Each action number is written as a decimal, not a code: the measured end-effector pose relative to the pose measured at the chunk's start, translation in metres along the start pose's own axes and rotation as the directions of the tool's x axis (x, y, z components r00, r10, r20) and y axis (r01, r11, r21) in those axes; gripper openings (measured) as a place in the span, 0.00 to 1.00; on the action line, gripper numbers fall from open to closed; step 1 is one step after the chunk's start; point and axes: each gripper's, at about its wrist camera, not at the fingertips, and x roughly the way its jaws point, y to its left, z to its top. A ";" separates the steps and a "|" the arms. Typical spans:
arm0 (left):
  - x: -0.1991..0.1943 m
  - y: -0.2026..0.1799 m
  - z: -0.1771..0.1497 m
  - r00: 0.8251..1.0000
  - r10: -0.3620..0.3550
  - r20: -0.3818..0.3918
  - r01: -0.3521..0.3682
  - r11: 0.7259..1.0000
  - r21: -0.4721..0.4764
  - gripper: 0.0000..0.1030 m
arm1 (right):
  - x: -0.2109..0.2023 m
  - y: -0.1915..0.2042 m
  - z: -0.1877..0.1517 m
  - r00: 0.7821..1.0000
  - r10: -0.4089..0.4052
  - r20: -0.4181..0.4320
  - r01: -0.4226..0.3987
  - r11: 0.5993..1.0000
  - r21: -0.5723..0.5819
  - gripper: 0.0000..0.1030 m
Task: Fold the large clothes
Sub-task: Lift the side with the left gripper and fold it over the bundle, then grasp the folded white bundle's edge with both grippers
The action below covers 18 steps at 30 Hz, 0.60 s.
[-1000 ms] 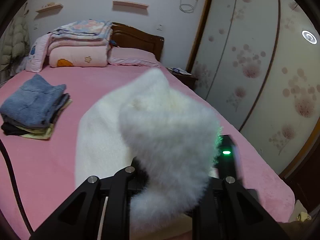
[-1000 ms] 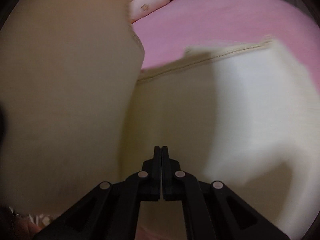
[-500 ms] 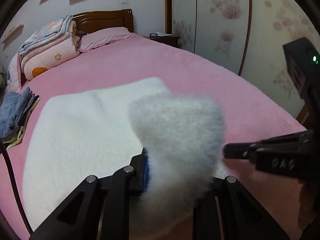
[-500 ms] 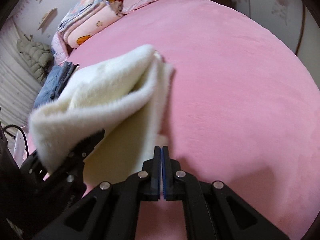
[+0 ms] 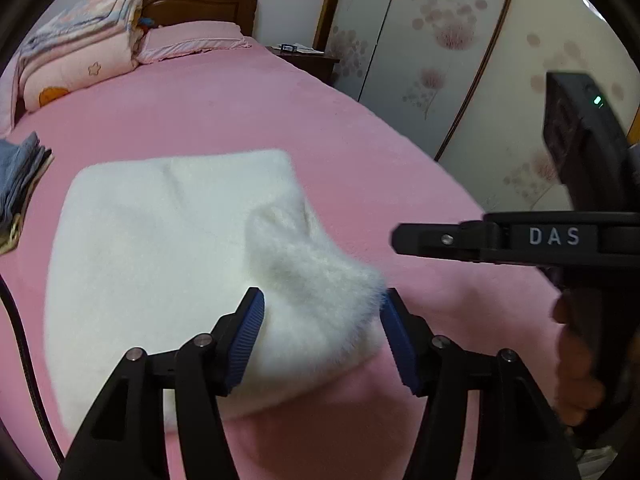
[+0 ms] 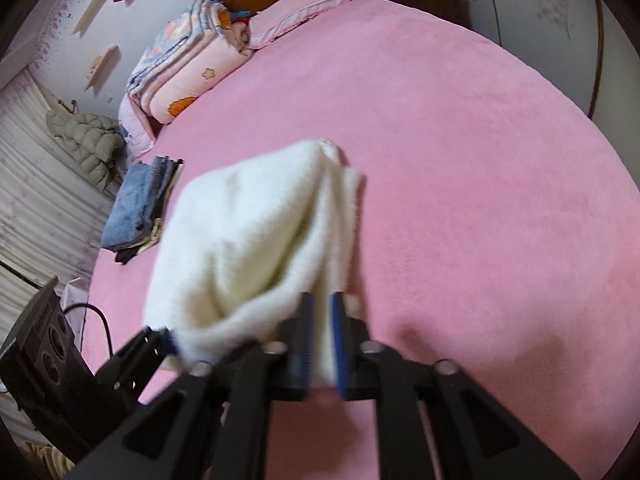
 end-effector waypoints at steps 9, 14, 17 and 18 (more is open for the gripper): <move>-0.057 0.062 0.011 0.980 0.197 0.005 -0.196 0.980 -0.027 0.66 | 0.004 0.054 0.011 0.998 0.061 -0.035 -0.064 0.995 -0.080 0.38; -0.053 0.108 0.018 0.956 0.292 -0.016 -0.292 0.952 -0.095 0.66 | 0.034 0.079 0.009 0.996 -0.030 -0.082 0.015 0.983 -0.183 0.38; -0.043 0.124 0.021 0.953 0.301 -0.034 -0.303 0.945 -0.126 0.66 | 0.049 0.081 0.005 0.992 -0.088 -0.087 0.066 0.972 -0.226 0.18; -0.036 0.128 0.021 0.951 0.305 -0.047 -0.309 0.942 -0.134 0.66 | 0.052 0.079 0.003 0.991 -0.094 -0.094 0.070 0.970 -0.231 0.18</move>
